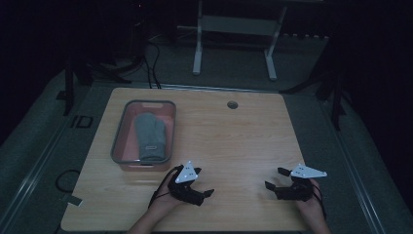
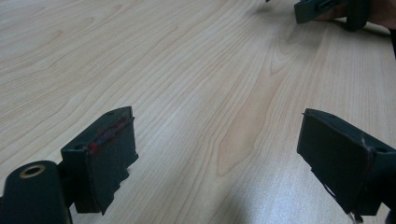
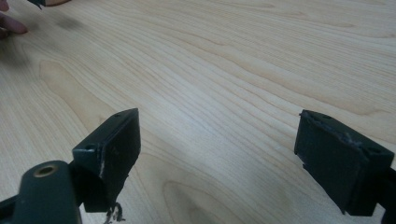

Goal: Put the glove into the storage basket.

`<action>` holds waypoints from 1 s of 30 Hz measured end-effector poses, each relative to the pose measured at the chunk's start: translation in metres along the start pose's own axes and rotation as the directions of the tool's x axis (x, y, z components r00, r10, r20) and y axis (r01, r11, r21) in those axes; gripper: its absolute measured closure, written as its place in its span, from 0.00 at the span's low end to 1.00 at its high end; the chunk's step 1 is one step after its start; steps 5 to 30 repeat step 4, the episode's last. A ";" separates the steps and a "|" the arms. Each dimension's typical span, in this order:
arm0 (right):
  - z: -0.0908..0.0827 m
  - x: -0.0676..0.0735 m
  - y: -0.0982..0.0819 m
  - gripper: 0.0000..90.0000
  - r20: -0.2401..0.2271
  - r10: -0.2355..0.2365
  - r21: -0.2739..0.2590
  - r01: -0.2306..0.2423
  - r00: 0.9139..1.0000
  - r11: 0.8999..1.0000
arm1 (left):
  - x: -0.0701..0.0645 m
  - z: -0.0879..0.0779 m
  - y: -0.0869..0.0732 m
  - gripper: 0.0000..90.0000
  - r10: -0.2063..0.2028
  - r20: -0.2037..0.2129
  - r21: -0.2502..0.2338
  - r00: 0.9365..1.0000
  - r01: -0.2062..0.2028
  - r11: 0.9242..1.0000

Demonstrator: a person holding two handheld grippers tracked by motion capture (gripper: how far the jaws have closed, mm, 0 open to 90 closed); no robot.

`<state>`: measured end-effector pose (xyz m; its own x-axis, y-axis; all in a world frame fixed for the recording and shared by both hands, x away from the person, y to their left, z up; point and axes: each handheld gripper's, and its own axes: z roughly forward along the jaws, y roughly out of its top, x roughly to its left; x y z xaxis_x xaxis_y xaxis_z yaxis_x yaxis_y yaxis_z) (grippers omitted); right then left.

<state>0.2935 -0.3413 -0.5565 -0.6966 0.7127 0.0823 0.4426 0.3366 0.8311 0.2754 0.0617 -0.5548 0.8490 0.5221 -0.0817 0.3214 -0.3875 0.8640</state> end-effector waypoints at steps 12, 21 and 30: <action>0.001 0.001 0.000 0.16 0.000 -0.015 0.005 0.015 1.000 1.000 | 0.001 -0.001 -0.001 0.13 -0.009 0.006 -0.002 1.000 0.009 1.000; 0.001 0.001 0.000 0.16 0.000 -0.015 0.005 0.015 1.000 1.000 | 0.001 -0.001 -0.001 0.13 -0.009 0.006 -0.002 1.000 0.009 1.000; 0.001 0.001 0.000 0.16 0.000 -0.015 0.005 0.015 1.000 1.000 | 0.001 -0.001 -0.001 0.13 -0.009 0.006 -0.002 1.000 0.009 1.000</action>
